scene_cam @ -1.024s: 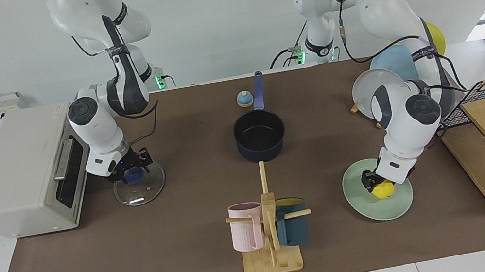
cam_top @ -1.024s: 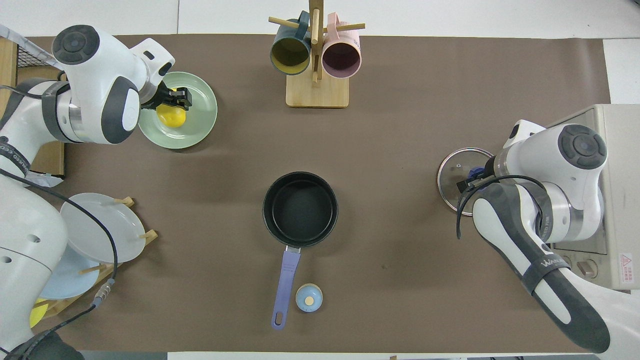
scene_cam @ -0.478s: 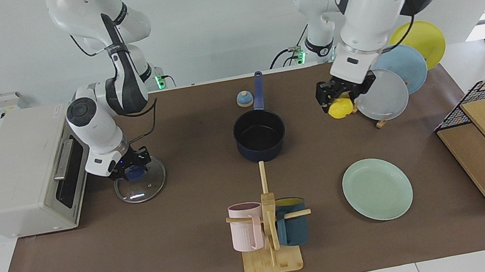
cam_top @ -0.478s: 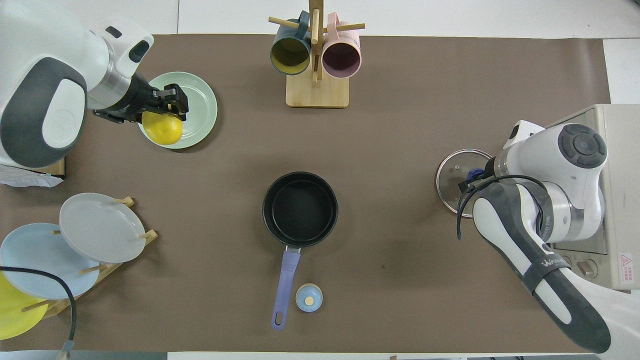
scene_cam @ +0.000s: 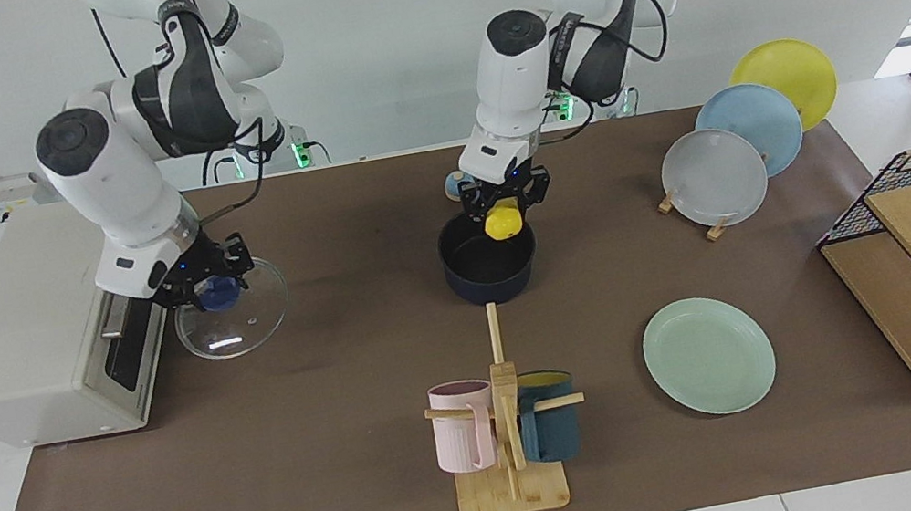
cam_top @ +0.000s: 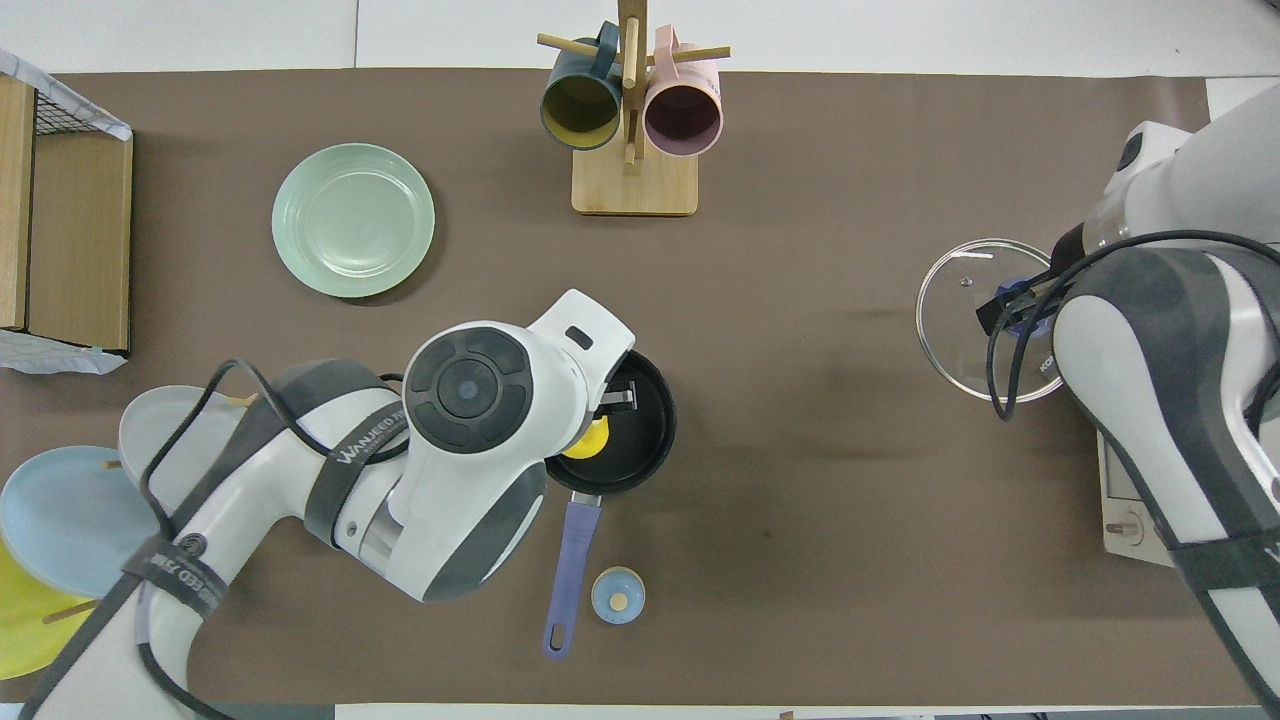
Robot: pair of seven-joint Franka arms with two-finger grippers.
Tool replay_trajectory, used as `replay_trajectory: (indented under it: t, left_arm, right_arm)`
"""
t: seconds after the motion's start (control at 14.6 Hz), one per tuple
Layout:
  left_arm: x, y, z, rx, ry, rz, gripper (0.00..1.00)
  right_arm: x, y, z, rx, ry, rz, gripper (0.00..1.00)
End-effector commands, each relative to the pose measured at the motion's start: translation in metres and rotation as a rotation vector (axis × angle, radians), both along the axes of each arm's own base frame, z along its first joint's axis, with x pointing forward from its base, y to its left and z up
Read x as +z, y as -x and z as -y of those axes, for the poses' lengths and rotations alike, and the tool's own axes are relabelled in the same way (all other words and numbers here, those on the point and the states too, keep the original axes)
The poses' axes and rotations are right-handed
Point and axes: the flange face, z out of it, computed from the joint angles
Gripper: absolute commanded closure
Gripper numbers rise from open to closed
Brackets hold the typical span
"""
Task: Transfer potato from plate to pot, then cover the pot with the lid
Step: 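Carry the lemon to the pan with the left gripper while the right gripper grasps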
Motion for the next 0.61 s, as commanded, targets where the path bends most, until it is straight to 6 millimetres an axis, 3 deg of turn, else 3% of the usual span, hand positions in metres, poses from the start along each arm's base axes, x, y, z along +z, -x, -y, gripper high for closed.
replay_trajectory:
  t: [0.0, 0.2, 0.34, 0.55]
  left_arm:
    - [-0.025, -0.002, 0.003, -0.005, 0.013, 0.015, 1.0]
    - [-0.051, -0.002, 0.013, -0.034, 0.003, 0.016, 1.0]
    - [-0.083, 0.0, 0.017, -0.073, -0.043, 0.022, 1.0]
    - [-0.103, 0.013, 0.012, -0.092, -0.055, 0.017, 1.0]
  right_arm:
    - [0.024, 0.005, -0.023, 0.0, -0.014, 0.0, 1.0]
    - [0.026, 0.009, -0.031, -0.012, -0.012, -0.011, 1.0]
    - [0.025, 0.014, -0.046, -0.056, -0.007, -0.013, 1.0]
    - [0.021, 0.018, -0.055, -0.299, 0.024, -0.023, 1.0]
